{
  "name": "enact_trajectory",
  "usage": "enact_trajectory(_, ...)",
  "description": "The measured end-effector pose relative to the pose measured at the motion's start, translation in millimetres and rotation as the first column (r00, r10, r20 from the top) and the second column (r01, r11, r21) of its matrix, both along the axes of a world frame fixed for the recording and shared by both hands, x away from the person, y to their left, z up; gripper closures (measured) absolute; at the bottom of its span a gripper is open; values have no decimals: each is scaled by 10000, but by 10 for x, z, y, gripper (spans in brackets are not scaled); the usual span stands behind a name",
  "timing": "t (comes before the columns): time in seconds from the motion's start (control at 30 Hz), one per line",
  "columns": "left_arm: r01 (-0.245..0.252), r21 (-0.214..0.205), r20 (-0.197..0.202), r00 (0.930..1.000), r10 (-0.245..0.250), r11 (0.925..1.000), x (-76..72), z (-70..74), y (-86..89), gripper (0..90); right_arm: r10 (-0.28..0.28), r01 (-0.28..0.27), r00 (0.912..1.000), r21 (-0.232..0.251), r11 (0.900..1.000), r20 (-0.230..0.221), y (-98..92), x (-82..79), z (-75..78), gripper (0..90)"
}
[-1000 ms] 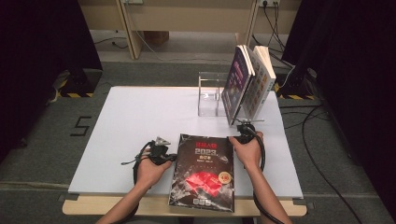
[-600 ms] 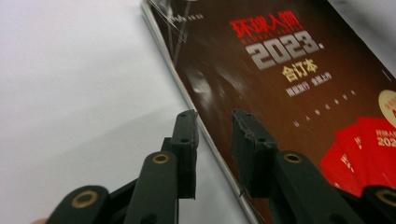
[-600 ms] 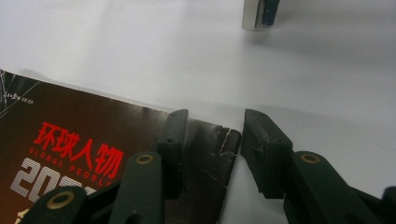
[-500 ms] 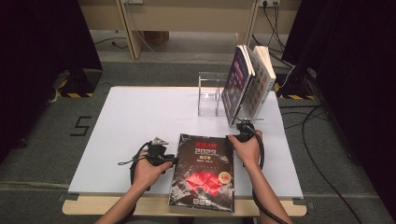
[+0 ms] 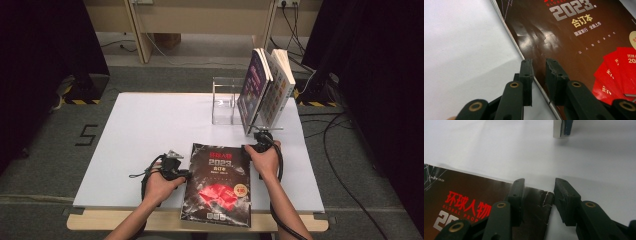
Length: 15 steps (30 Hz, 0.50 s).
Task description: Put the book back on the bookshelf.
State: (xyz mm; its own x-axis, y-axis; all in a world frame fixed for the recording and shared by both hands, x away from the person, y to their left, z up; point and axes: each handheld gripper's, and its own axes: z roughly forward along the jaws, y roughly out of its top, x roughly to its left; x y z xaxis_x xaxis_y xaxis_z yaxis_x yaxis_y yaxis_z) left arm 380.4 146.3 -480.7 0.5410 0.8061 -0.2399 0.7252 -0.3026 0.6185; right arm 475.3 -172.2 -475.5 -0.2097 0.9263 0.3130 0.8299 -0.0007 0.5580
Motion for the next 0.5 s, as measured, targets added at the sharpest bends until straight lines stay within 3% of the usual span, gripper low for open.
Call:
enact_trajectory(0.2,-58,106,47,10000,57,9999,-7,3,-11,759,-201,200,9998,476,9987,11,-33,-38,-20,617)
enact_trajectory(0.5,-81,237,104,9999,79,9997,-18,9,-25,762,-114,123,9998,622,9980,-148,-40,-96,-11,613)
